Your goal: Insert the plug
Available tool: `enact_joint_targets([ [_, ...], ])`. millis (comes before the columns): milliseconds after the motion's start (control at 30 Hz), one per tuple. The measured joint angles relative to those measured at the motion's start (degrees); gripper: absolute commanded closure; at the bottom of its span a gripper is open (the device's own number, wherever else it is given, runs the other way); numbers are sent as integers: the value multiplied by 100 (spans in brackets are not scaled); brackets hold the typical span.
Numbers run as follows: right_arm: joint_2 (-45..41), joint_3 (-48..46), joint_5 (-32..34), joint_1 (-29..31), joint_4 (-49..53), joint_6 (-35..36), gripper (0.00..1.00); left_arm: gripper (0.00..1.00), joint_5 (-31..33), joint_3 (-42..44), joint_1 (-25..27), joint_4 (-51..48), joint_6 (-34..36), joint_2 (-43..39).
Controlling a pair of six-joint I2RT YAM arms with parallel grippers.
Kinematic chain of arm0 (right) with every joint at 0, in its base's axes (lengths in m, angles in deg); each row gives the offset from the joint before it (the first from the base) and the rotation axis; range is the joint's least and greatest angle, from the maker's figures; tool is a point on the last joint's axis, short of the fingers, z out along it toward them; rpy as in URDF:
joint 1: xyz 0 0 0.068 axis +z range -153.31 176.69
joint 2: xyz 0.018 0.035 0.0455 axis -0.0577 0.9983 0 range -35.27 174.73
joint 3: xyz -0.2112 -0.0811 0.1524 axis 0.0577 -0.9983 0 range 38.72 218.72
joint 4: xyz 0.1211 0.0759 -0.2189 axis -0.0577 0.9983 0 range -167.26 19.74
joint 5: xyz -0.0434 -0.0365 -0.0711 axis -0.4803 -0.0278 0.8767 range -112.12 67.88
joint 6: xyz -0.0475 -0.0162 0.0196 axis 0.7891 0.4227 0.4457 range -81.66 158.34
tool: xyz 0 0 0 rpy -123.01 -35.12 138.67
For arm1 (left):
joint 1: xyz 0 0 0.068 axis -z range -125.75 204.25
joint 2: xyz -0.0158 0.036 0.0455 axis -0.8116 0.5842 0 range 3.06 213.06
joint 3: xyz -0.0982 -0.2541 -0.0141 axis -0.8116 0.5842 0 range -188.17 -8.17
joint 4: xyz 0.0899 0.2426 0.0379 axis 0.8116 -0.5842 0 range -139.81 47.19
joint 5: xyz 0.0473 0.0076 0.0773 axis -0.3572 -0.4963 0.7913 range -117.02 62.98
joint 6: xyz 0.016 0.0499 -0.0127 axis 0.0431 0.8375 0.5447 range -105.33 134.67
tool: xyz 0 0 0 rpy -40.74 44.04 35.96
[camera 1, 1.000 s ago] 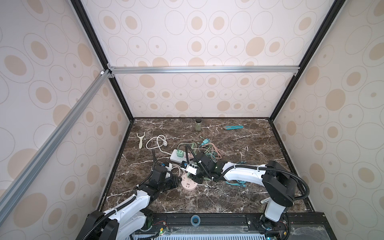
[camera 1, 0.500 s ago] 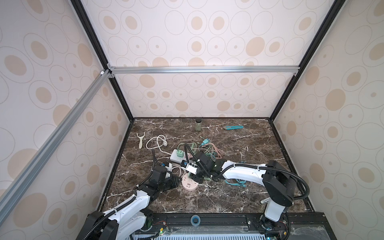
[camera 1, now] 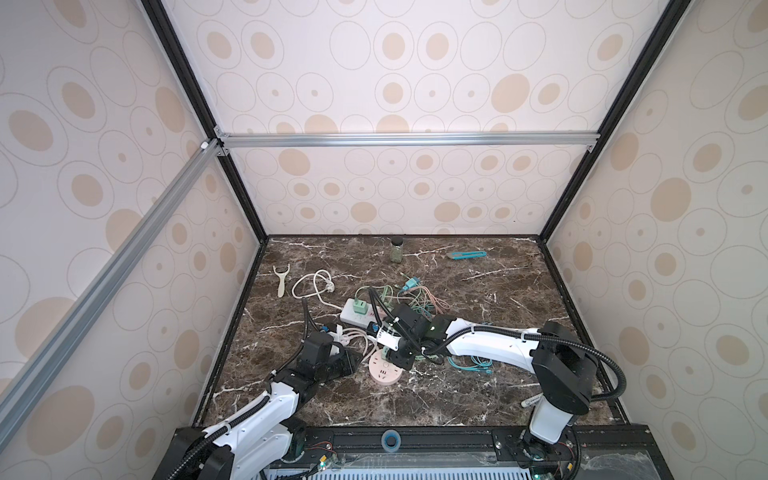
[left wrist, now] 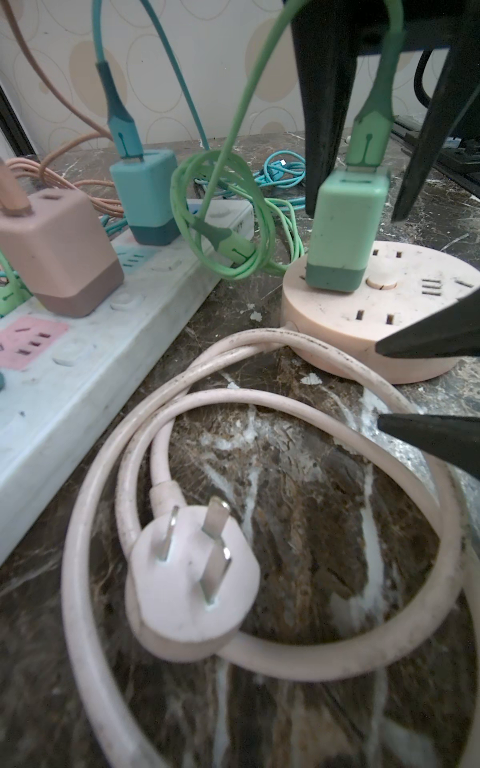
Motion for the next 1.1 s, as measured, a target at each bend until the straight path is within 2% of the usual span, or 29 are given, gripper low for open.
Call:
enact_joint_targets([
  [300,-391,39,-138,0,365,-184,50,71,7,-70,0,-28,35,55],
  [400,-807,-4,-238,-2,400,-269,46,69,7,-153,0,-35,61,52],
  [633,-1893,-177,-758,-87,431,-376,43,65,28,-328,0,-127,103,-35],
  [867,-2588,-356,-1445,-778,269,-579,42,58,66,-531,0,-256,160,-55],
  [1100,-2833,-459,-1587,-1784,-249,-1082,42,51,197,-566,0,-350,203,-240],
])
